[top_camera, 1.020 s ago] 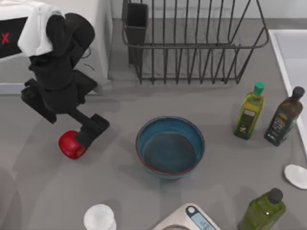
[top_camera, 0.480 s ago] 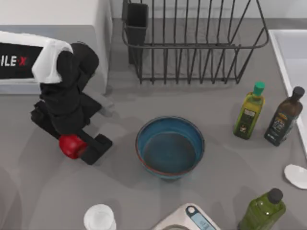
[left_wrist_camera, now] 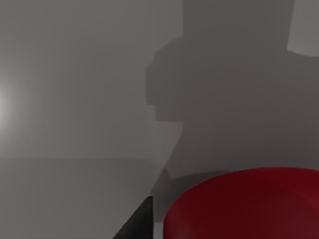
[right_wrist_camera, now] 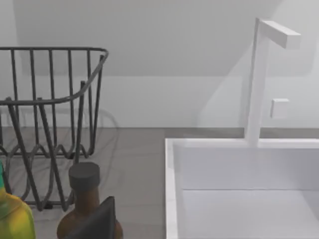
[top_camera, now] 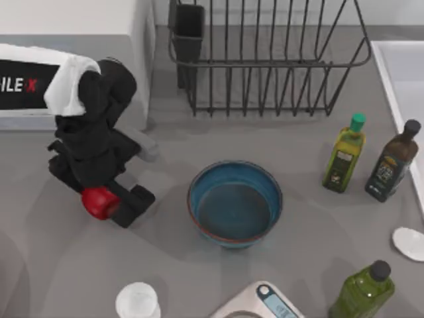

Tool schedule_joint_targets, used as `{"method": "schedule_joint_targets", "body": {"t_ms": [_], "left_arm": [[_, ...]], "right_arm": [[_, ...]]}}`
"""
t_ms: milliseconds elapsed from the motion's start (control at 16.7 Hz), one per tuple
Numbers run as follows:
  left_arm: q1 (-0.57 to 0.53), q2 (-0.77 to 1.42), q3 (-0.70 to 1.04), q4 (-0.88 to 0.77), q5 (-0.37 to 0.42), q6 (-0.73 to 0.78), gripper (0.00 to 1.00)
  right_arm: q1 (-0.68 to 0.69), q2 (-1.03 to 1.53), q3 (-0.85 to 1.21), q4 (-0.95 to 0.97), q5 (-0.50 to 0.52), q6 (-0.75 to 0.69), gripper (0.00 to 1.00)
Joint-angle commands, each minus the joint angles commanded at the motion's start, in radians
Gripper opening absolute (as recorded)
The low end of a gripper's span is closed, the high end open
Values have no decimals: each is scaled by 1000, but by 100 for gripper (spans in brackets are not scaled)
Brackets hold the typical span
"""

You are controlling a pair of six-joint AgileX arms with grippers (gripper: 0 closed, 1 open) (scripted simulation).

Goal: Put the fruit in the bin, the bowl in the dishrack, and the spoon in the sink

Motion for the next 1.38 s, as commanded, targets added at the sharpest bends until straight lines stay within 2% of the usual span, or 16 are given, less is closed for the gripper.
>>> {"method": "schedule_joint_targets", "body": {"t_ms": [420,1080,1380], "left_arm": [[0,0,0,0,0,0,2],[-5,-18,17,-25,17,-7,0],[-4,-78,147,-233,16,-11,0]], "right_arm": [[0,0,0,0,0,0,100],[0,0,0,0,0,0,100],[0,0,0,0,0,0,100]]}}
